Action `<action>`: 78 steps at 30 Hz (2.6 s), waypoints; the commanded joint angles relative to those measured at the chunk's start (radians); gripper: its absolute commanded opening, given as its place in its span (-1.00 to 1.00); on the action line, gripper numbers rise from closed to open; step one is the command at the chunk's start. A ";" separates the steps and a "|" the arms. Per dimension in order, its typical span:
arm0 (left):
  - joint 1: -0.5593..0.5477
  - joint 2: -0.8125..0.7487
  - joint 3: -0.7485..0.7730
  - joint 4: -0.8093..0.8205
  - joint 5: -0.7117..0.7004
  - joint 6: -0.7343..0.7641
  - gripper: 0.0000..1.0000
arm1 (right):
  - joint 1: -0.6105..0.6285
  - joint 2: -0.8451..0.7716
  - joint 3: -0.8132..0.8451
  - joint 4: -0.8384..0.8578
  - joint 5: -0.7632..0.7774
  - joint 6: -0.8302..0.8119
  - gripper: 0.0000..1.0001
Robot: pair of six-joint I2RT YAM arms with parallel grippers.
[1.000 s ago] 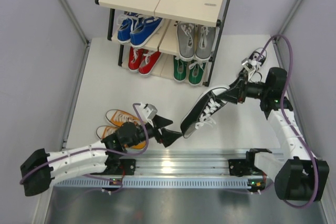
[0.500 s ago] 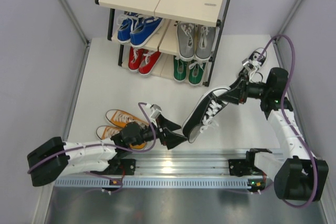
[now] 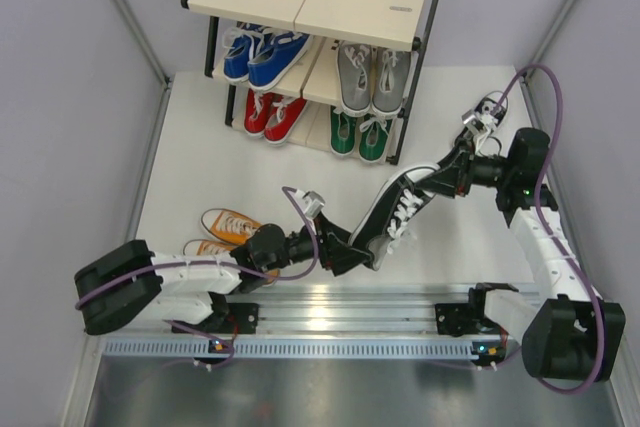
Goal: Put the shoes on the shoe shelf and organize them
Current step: Pick up the shoe at the center of the board, then place the shoe at the shoe shelf.
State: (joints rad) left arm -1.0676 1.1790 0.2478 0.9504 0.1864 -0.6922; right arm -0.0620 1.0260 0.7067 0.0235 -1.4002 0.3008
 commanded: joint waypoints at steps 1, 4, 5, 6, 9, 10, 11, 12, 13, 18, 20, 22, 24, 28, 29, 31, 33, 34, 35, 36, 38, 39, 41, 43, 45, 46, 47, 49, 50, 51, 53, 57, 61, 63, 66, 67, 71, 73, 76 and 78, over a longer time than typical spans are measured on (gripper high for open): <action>0.001 0.019 0.064 0.152 -0.053 -0.024 0.63 | 0.001 -0.012 0.017 0.032 -0.056 0.037 -1.00; 0.003 0.018 0.070 0.146 -0.033 -0.029 0.38 | 0.001 -0.012 0.016 0.035 -0.054 0.037 -1.00; 0.004 0.016 0.073 0.137 -0.025 -0.030 0.29 | 0.001 -0.012 0.016 0.035 -0.056 0.037 -1.00; 0.005 0.015 0.076 0.125 -0.019 -0.027 0.22 | 0.001 -0.010 0.016 0.036 -0.056 0.037 -1.00; 0.011 -0.001 0.093 0.073 -0.004 -0.014 -0.51 | 0.001 -0.012 0.016 0.036 -0.056 0.035 -1.00; 0.011 -0.005 0.094 0.061 -0.005 -0.010 -0.73 | 0.001 -0.014 0.014 0.038 -0.056 0.034 -1.00; 0.011 -0.013 0.097 0.047 -0.010 0.002 -1.00 | 0.001 -0.017 0.014 0.036 -0.056 0.034 -1.00; 0.012 -0.031 0.099 0.019 -0.011 0.008 -1.00 | 0.001 -0.020 0.013 0.036 -0.054 0.034 -1.00; 0.014 -0.041 0.100 0.001 -0.008 0.014 -1.00 | -0.001 -0.023 0.013 0.036 -0.052 0.031 -1.00; 0.061 -0.114 0.105 -0.088 0.071 -0.062 -1.00 | 0.001 -0.035 0.004 0.032 -0.037 0.021 -0.94; 0.092 -0.136 0.102 -0.119 0.094 -0.110 -1.00 | 0.001 -0.038 0.004 0.026 -0.034 0.014 -0.31; 0.110 -0.168 0.097 -0.159 0.104 -0.133 -1.00 | -0.001 -0.050 0.017 -0.020 -0.017 -0.034 0.13; 0.123 -0.212 0.097 -0.193 0.105 -0.138 -1.00 | -0.005 -0.075 0.033 -0.080 -0.002 -0.075 0.52; 0.146 -0.323 0.105 -0.306 0.096 -0.126 -1.00 | -0.085 -0.102 0.095 -0.212 -0.009 -0.205 0.82; 0.150 -0.378 0.111 -0.375 0.093 -0.121 -1.00 | -0.105 -0.109 0.100 -0.246 -0.017 -0.222 0.85; 0.175 -0.432 0.145 -0.455 0.094 -0.093 -1.00 | -0.165 -0.113 0.096 -0.263 -0.049 -0.262 0.86; 0.204 -0.504 0.182 -0.596 0.097 -0.078 -1.00 | -0.194 -0.121 0.085 -0.267 -0.069 -0.282 0.86; 0.215 -0.524 0.200 -0.643 0.104 -0.055 -1.00 | -0.214 -0.124 0.076 -0.269 -0.072 -0.291 0.86; 0.224 -0.556 0.249 -0.685 0.111 -0.043 -1.00 | -0.220 -0.132 0.071 -0.270 -0.077 -0.310 0.86; 0.241 -0.570 0.272 -0.759 0.114 -0.027 -1.00 | -0.226 -0.135 0.063 -0.275 -0.072 -0.324 0.87; 0.250 -0.591 0.348 -0.820 0.102 0.014 -1.00 | -0.233 -0.148 0.059 -0.281 -0.065 -0.331 0.87; 0.258 -0.593 0.372 -0.846 0.101 0.029 -1.00 | -0.233 -0.153 0.056 -0.284 -0.048 -0.339 0.87; 0.262 -0.579 0.430 -0.898 0.091 0.062 -1.00 | -0.233 -0.165 0.047 -0.290 -0.039 -0.356 0.87; 0.273 -0.556 0.525 -0.935 0.090 0.091 -1.00 | -0.233 -0.172 0.037 -0.300 -0.020 -0.373 0.88; 0.290 -0.510 0.624 -0.946 0.094 0.106 -1.00 | -0.233 -0.182 0.039 -0.327 -0.002 -0.397 0.88; 0.297 -0.495 0.655 -0.946 0.102 0.114 -1.00 | -0.233 -0.182 0.039 -0.335 -0.002 -0.405 0.88; 0.305 -0.458 0.692 -0.946 0.113 0.117 -1.00 | -0.233 -0.185 0.036 -0.333 -0.002 -0.407 0.88; 0.340 -0.415 0.802 -0.980 0.131 0.114 -1.00 | -0.233 -0.188 0.031 -0.335 0.003 -0.407 0.89; 0.354 -0.363 0.839 -0.998 0.140 0.109 -1.00 | -0.233 -0.193 0.031 -0.333 0.004 -0.407 0.89; 0.392 -0.339 0.914 -1.000 0.166 0.094 -1.00 | -0.233 -0.195 0.030 -0.333 0.007 -0.407 0.89; 0.440 -0.262 0.981 -1.010 0.197 0.073 -1.00 | -0.233 -0.198 0.030 -0.335 0.007 -0.407 0.89; 0.611 -0.145 1.133 -0.997 0.278 -0.015 -1.00 | -0.233 -0.202 0.028 -0.335 0.009 -0.407 0.89; 0.762 -0.047 1.243 -0.970 0.315 -0.186 -1.00 | -0.233 -0.205 0.024 -0.335 0.006 -0.405 0.89; 0.861 0.004 1.280 -0.952 0.343 -0.246 -1.00 | -0.233 -0.207 0.019 -0.327 0.007 -0.396 0.89; 0.992 0.066 1.332 -0.895 0.367 -0.403 -1.00 | -0.233 -0.207 0.019 -0.324 0.007 -0.394 0.89; 1.020 0.085 1.349 -0.904 0.372 -0.418 -1.00 | -0.233 -0.207 0.017 -0.326 0.009 -0.394 0.89; 1.107 0.207 1.439 -0.886 0.404 -0.515 -1.00 | -0.233 -0.204 0.017 -0.324 0.009 -0.393 0.89; 1.138 0.264 1.479 -0.843 0.442 -0.602 -1.00 | -0.233 -0.205 0.016 -0.326 0.010 -0.393 0.89; 1.176 0.329 1.560 -0.871 0.464 -0.635 -1.00 | -0.233 -0.205 0.016 -0.326 0.010 -0.393 0.89; 1.186 0.353 1.604 -0.920 0.467 -0.622 -1.00 | -0.233 -0.205 0.016 -0.324 0.009 -0.393 0.89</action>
State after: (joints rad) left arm 0.1005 1.5364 1.7298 -0.0998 0.5983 -1.2514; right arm -0.2829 0.8360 0.7181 -0.3302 -1.3811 -0.0711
